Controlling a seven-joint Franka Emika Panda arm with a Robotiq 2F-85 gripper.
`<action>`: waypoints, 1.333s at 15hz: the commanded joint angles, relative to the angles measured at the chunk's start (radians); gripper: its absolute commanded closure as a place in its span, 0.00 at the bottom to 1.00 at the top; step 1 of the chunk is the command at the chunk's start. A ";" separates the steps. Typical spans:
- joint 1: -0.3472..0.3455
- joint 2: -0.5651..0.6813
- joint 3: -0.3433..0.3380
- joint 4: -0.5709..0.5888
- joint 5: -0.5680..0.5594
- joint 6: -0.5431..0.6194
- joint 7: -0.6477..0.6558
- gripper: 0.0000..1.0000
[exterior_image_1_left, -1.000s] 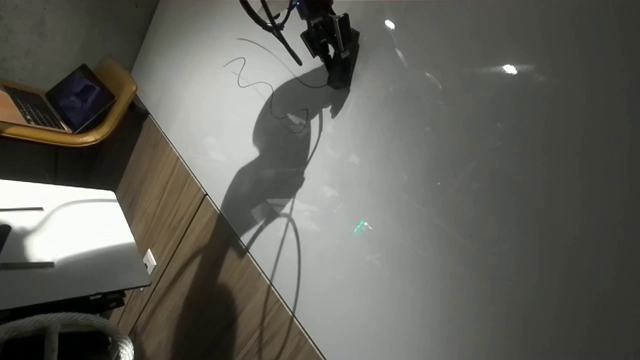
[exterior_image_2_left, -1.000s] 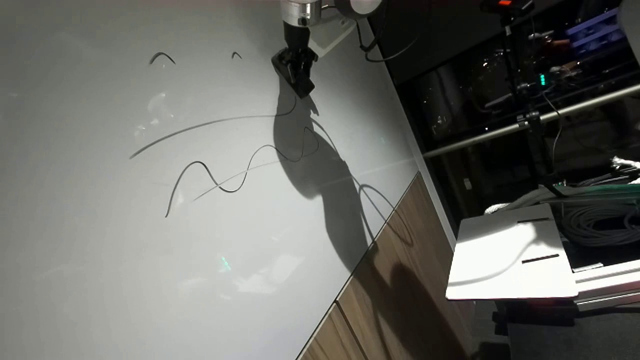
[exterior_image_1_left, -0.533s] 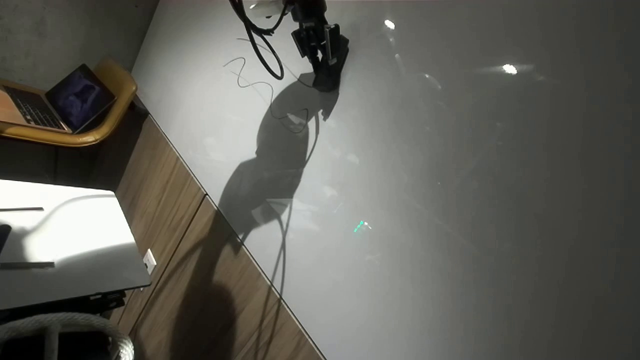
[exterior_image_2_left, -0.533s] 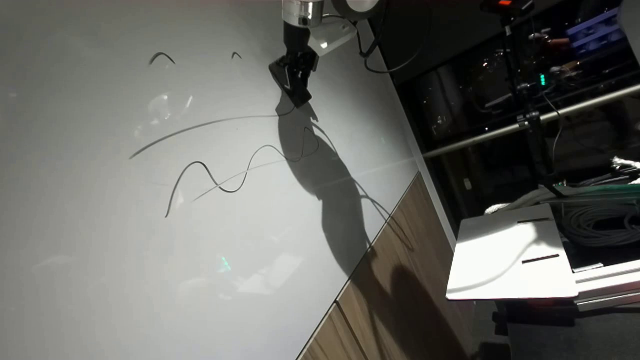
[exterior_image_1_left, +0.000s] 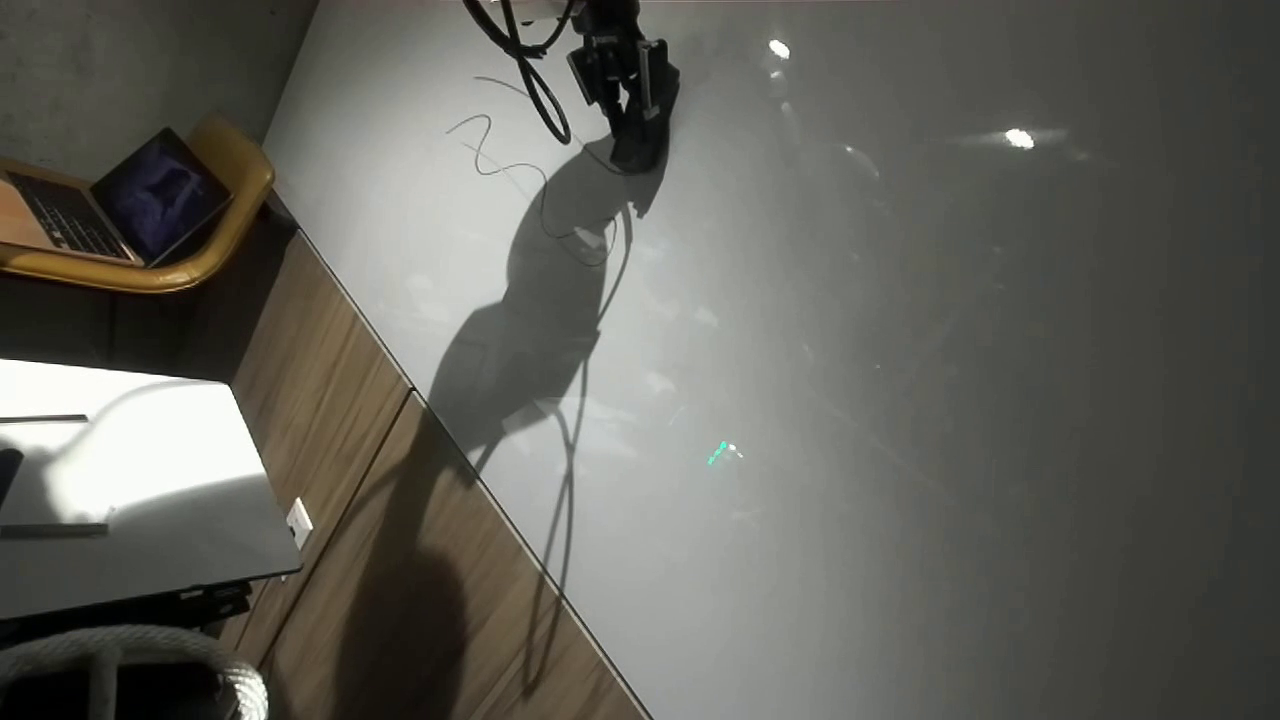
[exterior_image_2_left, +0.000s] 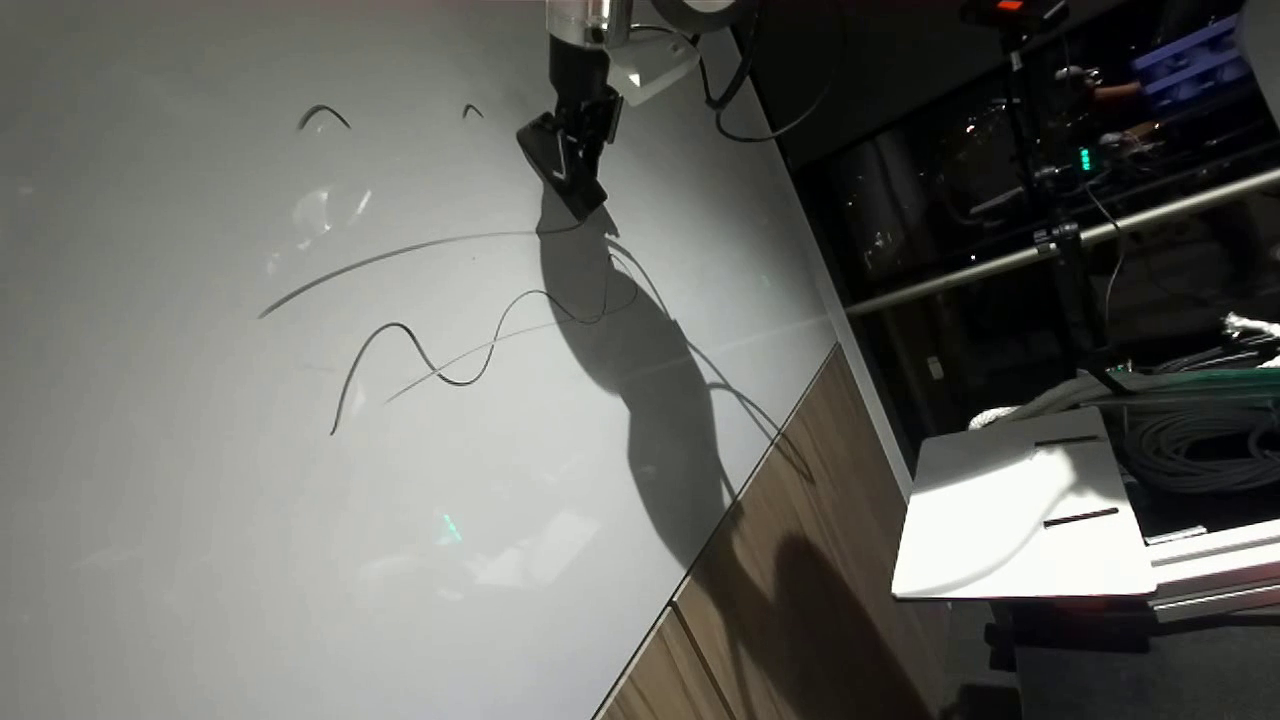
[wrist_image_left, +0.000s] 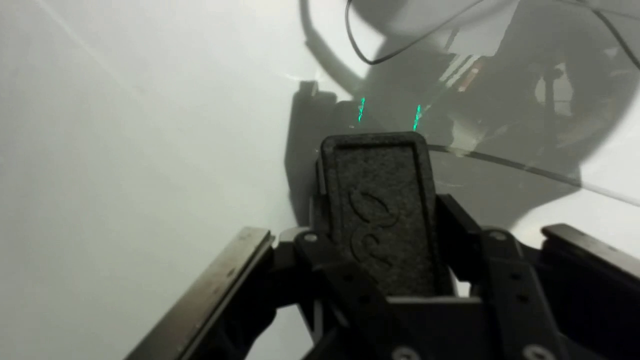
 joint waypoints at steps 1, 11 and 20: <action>-0.024 0.087 0.033 0.045 -0.006 0.059 -0.018 0.71; -0.023 0.164 0.056 0.065 -0.028 0.048 -0.040 0.71; 0.073 0.298 0.154 0.243 -0.119 -0.159 -0.020 0.71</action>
